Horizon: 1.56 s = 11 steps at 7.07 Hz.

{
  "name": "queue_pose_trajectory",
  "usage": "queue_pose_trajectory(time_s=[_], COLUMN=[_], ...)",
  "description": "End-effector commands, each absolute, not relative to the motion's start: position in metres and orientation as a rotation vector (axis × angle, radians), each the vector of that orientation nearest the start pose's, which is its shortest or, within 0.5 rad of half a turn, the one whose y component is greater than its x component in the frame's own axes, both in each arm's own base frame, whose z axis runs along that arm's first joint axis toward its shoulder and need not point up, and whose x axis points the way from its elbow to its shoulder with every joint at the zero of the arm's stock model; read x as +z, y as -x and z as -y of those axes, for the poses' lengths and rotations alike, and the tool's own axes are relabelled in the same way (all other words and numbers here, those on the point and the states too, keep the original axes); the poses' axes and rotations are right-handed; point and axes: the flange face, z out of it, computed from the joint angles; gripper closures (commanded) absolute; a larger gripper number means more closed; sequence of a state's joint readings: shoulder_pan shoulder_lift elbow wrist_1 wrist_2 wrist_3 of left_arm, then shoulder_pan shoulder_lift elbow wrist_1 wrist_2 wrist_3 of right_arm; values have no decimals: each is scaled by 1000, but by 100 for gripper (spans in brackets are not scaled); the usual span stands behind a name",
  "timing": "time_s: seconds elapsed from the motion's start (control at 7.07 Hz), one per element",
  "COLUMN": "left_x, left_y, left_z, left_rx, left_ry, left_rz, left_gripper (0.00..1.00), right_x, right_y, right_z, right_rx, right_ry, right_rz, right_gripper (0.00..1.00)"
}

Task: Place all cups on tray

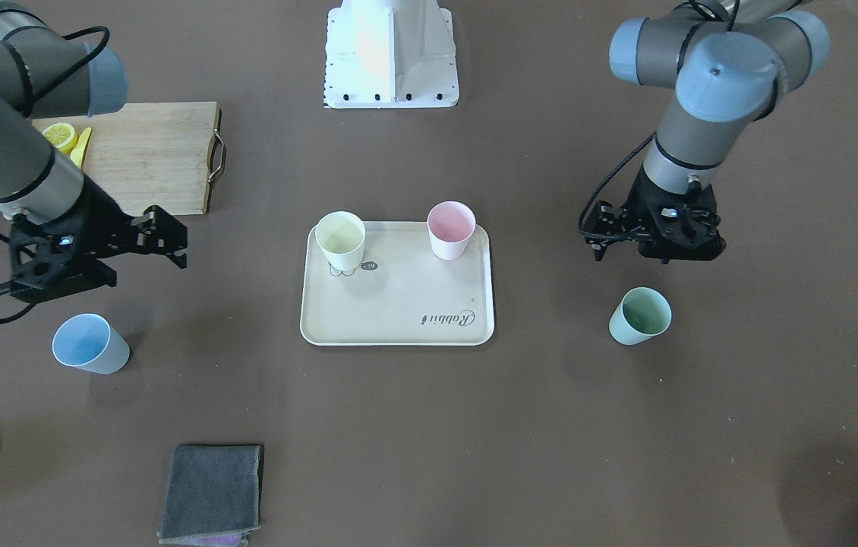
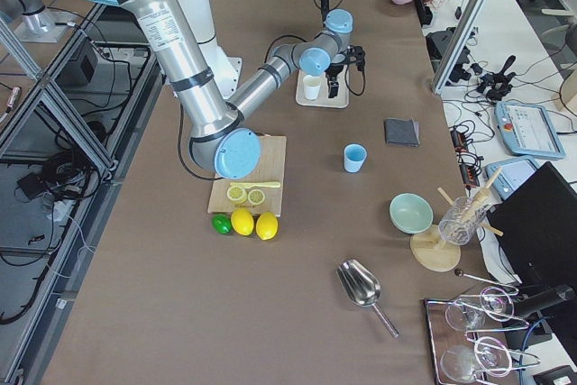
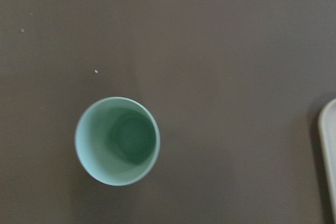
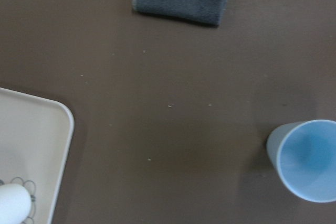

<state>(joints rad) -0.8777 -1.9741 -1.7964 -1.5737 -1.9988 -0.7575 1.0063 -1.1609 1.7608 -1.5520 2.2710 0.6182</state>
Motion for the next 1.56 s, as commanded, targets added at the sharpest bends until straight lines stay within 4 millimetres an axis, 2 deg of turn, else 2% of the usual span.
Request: queue_pose_trajectory(time_s=[0.0, 0.14, 0.28, 0.42, 0.57, 0.71, 0.85, 0.99, 1.13, 1.27, 1.42], left_x=[401, 433, 442, 446, 447, 444, 425, 386, 337, 313, 286], left_y=[-317, -317, -321, -323, -323, -325, -330, -334, -345, -360, -390], left_z=[564, 569, 576, 577, 578, 578, 583, 592, 602, 602, 591], left_rx=[112, 103, 100, 103, 98, 82, 87, 62, -5, -45, -67], left_ry=[-203, -215, -205, -184, -182, -176, -177, -122, -95, -81, -59], left_rz=[-694, -704, -711, -722, -723, -729, -752, -828, -876, -901, -924], left_gripper=[2, 2, 3, 27, 80, 100, 100, 100, 100, 100, 100], right_x=[370, 379, 391, 390, 390, 402, 428, 449, 467, 485, 497], right_y=[222, 223, 223, 222, 223, 225, 229, 233, 242, 247, 255], right_z=[578, 584, 591, 592, 592, 595, 603, 612, 623, 631, 633], right_rx=[-218, -209, -200, -199, -199, -192, -175, -177, -181, -183, -190], right_ry=[-101, -84, -66, -69, -68, -51, -11, 1, -1, -15, -8], right_rz=[823, 817, 806, 807, 807, 795, 768, 739, 739, 748, 746], right_gripper=[0, 0, 0, 0, 1, 2, 5, 9, 18, 34, 63])
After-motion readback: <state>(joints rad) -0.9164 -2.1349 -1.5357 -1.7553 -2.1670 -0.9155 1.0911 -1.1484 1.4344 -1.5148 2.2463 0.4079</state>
